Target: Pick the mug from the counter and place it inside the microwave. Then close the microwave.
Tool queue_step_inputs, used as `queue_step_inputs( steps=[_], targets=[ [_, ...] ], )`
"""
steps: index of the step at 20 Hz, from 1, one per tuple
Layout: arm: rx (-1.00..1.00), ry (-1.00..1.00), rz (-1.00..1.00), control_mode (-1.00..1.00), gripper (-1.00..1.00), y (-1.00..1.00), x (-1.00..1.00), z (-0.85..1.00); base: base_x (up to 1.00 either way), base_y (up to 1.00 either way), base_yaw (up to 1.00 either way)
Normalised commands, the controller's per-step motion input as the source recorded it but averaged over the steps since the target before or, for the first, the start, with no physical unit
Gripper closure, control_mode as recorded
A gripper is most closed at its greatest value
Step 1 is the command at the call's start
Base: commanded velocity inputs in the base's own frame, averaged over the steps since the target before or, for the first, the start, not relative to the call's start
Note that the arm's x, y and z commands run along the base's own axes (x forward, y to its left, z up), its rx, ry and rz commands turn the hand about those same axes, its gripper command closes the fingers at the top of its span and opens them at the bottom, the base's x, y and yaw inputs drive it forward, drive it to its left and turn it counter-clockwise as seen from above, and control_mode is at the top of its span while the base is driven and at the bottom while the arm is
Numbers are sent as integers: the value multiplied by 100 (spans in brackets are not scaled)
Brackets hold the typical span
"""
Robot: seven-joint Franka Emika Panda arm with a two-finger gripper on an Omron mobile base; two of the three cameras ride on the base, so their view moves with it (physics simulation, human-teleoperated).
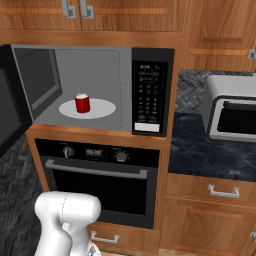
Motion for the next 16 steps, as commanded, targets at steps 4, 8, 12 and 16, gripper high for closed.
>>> queue_step_inputs(
  steps=[4, 8, 12, 16],
  targets=[
    [0, -3, -9, -100, -100, 23, 4, 0, 0, 0, 0],
    [0, -8, -3, -100, -100, 4, 15, 0, 0, 0, 0],
    [0, -6, 0, -100, -100, 1, 20, 0, 0, 0, 0],
    [0, -3, 0, -100, -100, 5, 7, 0, 0, 0, 0]
  ],
)
